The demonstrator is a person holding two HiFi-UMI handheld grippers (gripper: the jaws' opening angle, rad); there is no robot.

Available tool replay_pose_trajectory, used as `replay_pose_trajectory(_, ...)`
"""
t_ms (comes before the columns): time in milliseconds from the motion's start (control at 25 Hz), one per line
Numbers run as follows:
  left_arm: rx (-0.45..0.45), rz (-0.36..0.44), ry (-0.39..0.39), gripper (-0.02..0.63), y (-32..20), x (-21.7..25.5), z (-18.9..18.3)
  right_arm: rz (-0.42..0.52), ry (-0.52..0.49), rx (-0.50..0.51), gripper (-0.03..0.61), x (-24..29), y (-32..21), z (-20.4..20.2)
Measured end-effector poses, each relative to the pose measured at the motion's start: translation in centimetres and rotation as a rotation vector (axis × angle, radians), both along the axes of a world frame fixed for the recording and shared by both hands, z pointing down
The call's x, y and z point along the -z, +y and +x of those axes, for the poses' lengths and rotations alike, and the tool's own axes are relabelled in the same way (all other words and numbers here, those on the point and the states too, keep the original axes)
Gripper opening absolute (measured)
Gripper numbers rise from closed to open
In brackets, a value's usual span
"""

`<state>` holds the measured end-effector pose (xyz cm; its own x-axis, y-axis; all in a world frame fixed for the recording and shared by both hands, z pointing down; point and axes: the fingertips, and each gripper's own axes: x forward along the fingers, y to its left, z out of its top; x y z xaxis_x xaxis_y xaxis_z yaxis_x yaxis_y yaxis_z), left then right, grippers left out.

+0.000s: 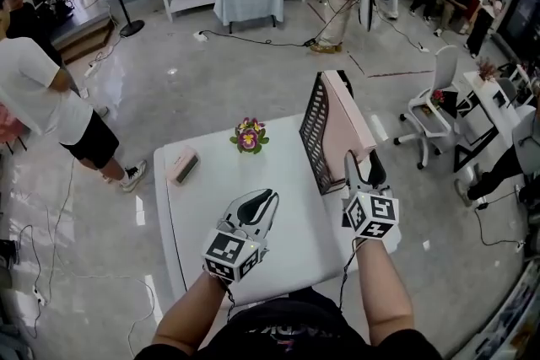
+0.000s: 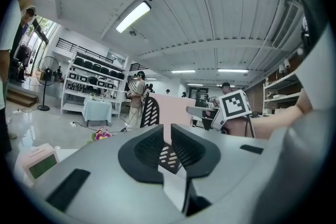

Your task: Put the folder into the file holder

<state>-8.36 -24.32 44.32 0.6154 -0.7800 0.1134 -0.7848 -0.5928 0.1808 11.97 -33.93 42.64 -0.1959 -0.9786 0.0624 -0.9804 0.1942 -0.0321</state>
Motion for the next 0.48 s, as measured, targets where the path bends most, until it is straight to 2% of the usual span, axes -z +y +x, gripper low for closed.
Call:
replay_pose_trajectory(240, -0.022, -0.005, -0.008, 0.078, 2.3, -0.3, -1.5, 0.035, -0.023, -0.003, 0.233, 1.3, 5.3, -0.9)
replay_pose_trajectory(480, -0.099, 0.005, -0.029, 0.121, 5.5, -0.5, -1.8, 0.049, -0.05, 0.078, 0.232, 1.8, 10.4, -4.7)
